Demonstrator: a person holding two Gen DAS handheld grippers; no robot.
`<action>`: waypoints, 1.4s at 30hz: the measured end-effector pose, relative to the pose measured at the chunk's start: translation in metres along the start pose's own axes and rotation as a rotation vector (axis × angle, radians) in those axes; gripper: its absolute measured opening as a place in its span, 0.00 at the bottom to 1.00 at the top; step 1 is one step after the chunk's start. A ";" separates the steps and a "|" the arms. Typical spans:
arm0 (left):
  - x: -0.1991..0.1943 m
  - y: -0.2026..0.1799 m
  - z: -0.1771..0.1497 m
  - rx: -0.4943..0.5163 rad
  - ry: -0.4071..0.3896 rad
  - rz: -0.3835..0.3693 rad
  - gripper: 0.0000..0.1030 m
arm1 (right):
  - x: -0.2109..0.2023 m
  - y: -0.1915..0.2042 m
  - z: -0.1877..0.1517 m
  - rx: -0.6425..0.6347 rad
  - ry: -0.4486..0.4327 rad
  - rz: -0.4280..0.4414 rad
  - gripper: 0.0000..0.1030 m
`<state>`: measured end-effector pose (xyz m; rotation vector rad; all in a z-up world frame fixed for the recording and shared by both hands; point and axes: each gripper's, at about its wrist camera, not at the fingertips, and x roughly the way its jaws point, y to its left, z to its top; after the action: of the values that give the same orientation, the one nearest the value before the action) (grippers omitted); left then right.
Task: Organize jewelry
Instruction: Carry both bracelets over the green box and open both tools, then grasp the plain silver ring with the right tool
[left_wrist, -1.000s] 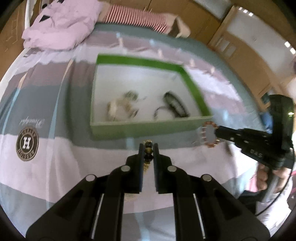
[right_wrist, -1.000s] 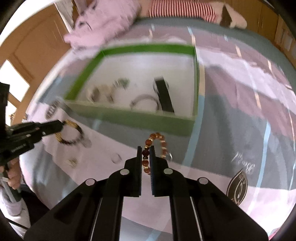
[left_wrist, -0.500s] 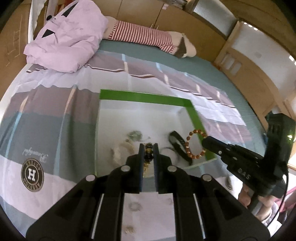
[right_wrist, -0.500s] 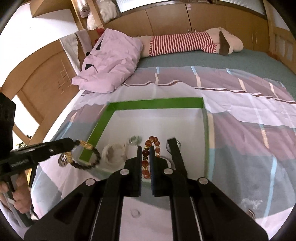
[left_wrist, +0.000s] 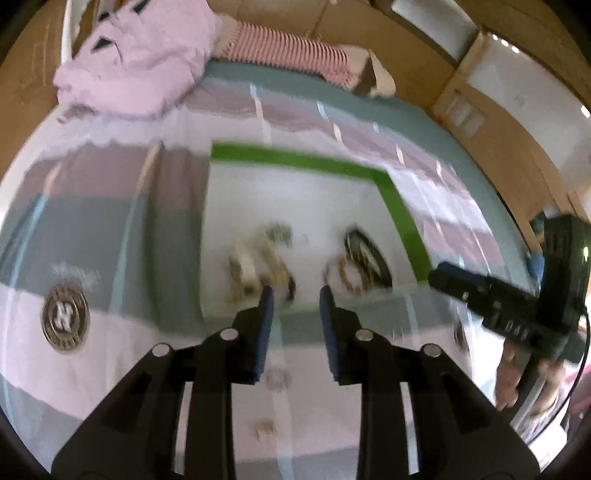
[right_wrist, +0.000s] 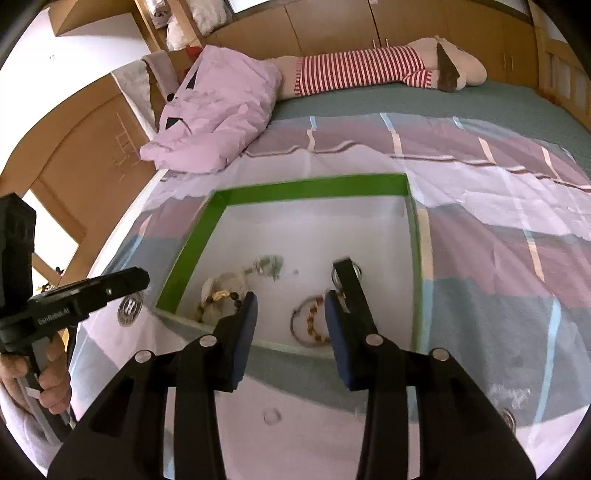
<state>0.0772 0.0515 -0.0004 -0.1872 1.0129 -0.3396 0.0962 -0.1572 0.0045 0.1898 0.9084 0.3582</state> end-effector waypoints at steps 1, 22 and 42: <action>0.004 -0.001 -0.009 0.008 0.026 0.006 0.26 | -0.004 -0.002 -0.006 -0.001 0.021 0.003 0.38; 0.074 -0.003 -0.063 0.018 0.258 0.051 0.41 | 0.046 -0.040 -0.068 0.065 0.395 -0.162 0.40; 0.057 0.014 -0.090 0.023 0.416 0.088 0.44 | 0.091 0.055 -0.087 -0.178 0.445 -0.075 0.19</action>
<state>0.0304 0.0438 -0.0968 -0.0499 1.4222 -0.3162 0.0660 -0.0707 -0.0978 -0.0929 1.3111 0.4177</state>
